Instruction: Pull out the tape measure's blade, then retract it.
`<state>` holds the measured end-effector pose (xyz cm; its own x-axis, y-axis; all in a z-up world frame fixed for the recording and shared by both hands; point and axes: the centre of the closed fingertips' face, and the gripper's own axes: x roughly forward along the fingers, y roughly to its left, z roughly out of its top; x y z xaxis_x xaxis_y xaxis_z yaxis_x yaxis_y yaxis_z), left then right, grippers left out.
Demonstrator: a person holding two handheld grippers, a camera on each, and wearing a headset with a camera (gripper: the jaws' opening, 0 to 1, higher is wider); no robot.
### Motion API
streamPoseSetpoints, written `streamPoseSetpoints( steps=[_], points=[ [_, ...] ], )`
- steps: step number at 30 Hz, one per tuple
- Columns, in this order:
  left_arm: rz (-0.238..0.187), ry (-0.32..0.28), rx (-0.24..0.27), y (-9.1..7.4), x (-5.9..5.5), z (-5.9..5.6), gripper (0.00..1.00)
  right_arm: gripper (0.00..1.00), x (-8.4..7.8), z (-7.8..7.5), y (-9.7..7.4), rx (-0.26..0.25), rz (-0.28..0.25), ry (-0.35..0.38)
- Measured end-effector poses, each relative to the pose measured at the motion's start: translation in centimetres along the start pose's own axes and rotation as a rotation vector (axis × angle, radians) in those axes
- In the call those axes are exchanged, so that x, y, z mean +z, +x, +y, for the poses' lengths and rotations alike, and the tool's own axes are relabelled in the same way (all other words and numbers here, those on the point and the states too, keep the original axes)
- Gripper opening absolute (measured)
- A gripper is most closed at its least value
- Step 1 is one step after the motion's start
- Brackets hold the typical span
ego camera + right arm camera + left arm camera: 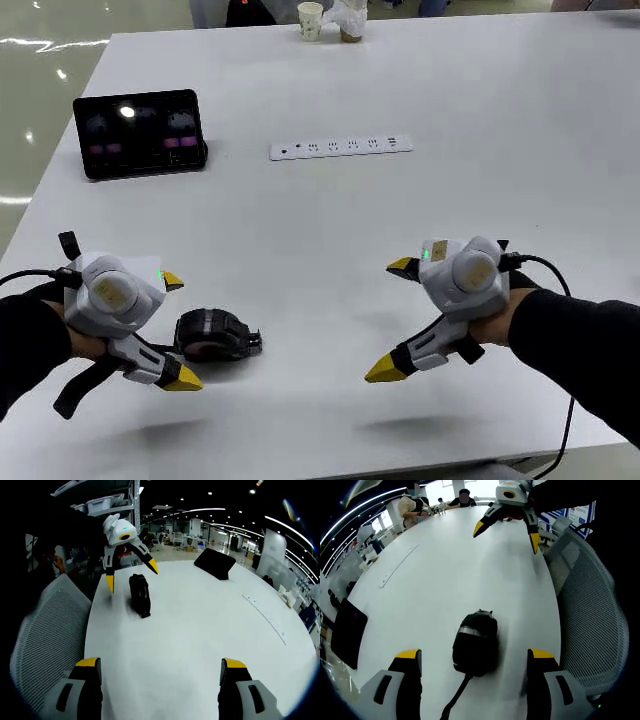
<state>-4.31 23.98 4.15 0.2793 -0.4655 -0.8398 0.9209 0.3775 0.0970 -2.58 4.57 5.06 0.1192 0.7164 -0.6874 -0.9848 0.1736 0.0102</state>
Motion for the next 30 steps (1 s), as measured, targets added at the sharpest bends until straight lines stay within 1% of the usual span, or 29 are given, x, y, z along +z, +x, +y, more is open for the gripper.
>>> streamPoseSetpoints(
  steps=[4,7,8,12,14,16,18,20,23,25,27,29,30],
  points=[
    [-0.002,0.005,-0.010,0.2,0.8,-0.2,0.79,0.99,1.0,0.0,1.0,0.014,-0.001,-0.010],
    [0.002,0.045,-0.025,0.5,1.2,-0.5,0.75,0.99,1.5,0.2,1.9,0.034,0.002,-0.031],
    [0.006,0.048,-0.027,0.6,1.3,-0.6,0.73,0.99,1.6,0.3,2.2,0.037,0.006,-0.038],
    [0.026,0.076,-0.041,1.1,1.4,-0.7,0.70,0.99,2.1,1.0,3.6,0.074,0.014,-0.070],
    [0.034,0.091,-0.046,1.3,1.3,-0.7,0.68,0.99,2.3,1.2,4.0,0.083,0.017,-0.077],
    [0.044,0.096,-0.047,1.6,1.0,-0.6,0.65,0.99,2.5,1.5,4.6,0.096,0.019,-0.084],
    [0.042,0.089,-0.050,1.6,1.1,-0.5,0.64,0.98,2.8,1.6,4.8,0.108,0.013,-0.069],
    [0.039,0.091,-0.054,1.7,1.4,-0.6,0.62,0.95,3.1,1.6,5.0,0.106,0.006,-0.073],
    [0.048,0.095,-0.051,1.8,1.3,-0.3,0.58,0.94,3.5,1.6,5.2,0.107,-0.003,-0.072],
    [0.049,0.091,-0.056,1.9,1.3,-0.5,0.56,0.93,3.8,1.6,5.4,0.113,-0.008,-0.068],
    [0.054,0.094,-0.063,2.0,1.3,-0.7,0.55,0.91,4.0,1.7,5.6,0.118,-0.010,-0.083],
    [0.053,0.114,-0.079,2.3,1.4,-0.9,0.50,0.89,4.2,1.8,5.8,0.129,-0.013,-0.097],
    [0.056,0.114,-0.076,2.3,1.4,-0.9,0.48,0.89,4.3,1.9,5.9,0.132,-0.013,-0.099]
  ],
)
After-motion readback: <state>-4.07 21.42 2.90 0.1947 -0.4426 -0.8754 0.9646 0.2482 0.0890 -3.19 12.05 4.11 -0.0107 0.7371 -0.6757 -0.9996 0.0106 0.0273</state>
